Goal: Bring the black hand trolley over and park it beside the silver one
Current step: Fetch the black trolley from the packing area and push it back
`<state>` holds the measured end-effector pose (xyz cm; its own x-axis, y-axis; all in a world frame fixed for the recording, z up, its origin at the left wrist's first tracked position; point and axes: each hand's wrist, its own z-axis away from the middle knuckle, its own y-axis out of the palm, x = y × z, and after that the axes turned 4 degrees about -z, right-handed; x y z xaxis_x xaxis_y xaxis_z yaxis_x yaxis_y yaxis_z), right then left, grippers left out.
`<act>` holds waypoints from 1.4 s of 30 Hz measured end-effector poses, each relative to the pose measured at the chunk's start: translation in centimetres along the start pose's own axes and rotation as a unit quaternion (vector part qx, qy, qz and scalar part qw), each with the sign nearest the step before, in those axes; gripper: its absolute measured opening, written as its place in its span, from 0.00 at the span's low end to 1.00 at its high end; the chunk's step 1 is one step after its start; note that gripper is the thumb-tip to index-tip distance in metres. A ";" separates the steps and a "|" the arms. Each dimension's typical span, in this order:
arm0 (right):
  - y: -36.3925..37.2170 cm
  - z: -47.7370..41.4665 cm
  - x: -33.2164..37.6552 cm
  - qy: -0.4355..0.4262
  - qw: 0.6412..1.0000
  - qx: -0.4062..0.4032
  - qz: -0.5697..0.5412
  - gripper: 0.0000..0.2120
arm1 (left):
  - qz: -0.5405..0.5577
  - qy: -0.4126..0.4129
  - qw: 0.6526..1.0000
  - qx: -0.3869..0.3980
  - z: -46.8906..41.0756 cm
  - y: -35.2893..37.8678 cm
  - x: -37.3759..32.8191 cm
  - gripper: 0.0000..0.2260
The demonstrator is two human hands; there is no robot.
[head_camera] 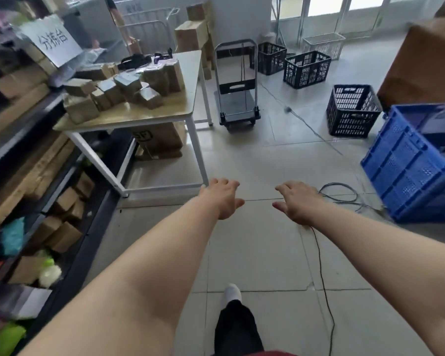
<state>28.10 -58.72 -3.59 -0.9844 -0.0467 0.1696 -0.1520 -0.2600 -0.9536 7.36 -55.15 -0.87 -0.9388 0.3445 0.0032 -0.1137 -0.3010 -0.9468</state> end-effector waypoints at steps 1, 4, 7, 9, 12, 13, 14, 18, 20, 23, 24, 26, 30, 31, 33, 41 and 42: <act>-0.5 -2.5 -0.3 0.004 1.000 -0.005 0.002 0.26 | -0.006 0.004 1.000 -0.006 -2.5 -0.7 0.8 0.26; -2.6 -9.5 -0.9 0.024 1.000 -0.004 -0.015 0.26 | -0.009 0.022 1.000 0.002 -9.6 -3.4 3.2 0.26; -4.6 -15.8 -1.8 0.044 0.999 -0.004 -0.019 0.26 | -0.021 0.040 0.999 0.006 -16.4 -6.4 5.4 0.27; -5.9 -19.6 -2.7 0.059 0.998 -0.004 -0.029 0.26 | -0.014 0.040 0.999 0.002 -20.9 -8.3 6.5 0.27; -7.5 -25.2 -4.5 0.068 0.997 -0.003 -0.030 0.27 | -0.017 0.050 0.999 0.006 -27.2 -10.3 7.5 0.26; -8.0 -27.2 -5.1 0.071 0.997 -0.001 -0.031 0.27 | -0.018 0.054 0.998 0.010 -29.3 -10.8 7.7 0.26; -8.4 -29.3 -5.9 0.073 0.997 0.000 -0.032 0.27 | -0.019 0.058 0.998 0.012 -31.5 -11.3 7.8 0.26; -10.6 -38.5 -9.4 0.063 0.997 0.000 -0.033 0.27 | -0.026 0.057 0.998 0.006 -40.9 -13.5 8.1 0.26; -12.0 -43.4 -11.6 0.050 0.998 -0.012 -0.028 0.27 | -0.032 0.046 0.998 0.003 -45.7 -14.7 8.0 0.26; -14.9 -50.3 -15.0 0.035 0.999 -0.006 -0.031 0.26 | -0.037 0.032 0.999 0.015 -52.5 -17.3 7.6 0.26; -15.8 -52.3 -16.1 0.029 0.999 0.001 -0.027 0.26 | -0.039 0.028 0.999 0.015 -54.7 -18.3 7.5 0.26; -18.0 -56.6 -18.2 0.021 1.000 0.003 -0.013 0.26 | -0.027 0.012 1.000 0.004 -59.0 -20.5 7.4 0.26; -21.7 -64.1 -21.4 0.014 1.000 0.003 -0.023 0.26 | -0.008 0.000 1.000 -0.003 -66.4 -23.4 7.2 0.25; -22.1 -65.7 -22.0 0.011 1.000 0.006 -0.026 0.26 | -0.010 -0.002 1.000 0.000 -68.0 -23.8 7.4 0.25; -22.8 -69.1 -23.1 0.005 0.999 0.009 -0.030 0.26 | -0.008 -0.013 1.000 0.005 -71.6 -24.6 7.9 0.26; -26.8 -85.3 -26.6 -0.008 1.000 -0.006 -0.009 0.26 | -0.002 -0.028 0.999 -0.021 -87.6 -28.8 12.6 0.25; -27.5 -87.7 -26.8 -0.013 1.000 -0.010 -0.006 0.25 | 0.000 -0.034 0.999 -0.023 -89.9 -29.3 13.5 0.25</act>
<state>50.85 34.28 -3.76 -0.9798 -0.0687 0.1878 -0.1663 -0.2415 -0.9560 27.22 38.26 -2.03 -0.9589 0.2826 0.0242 -0.1004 -0.2583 -0.9608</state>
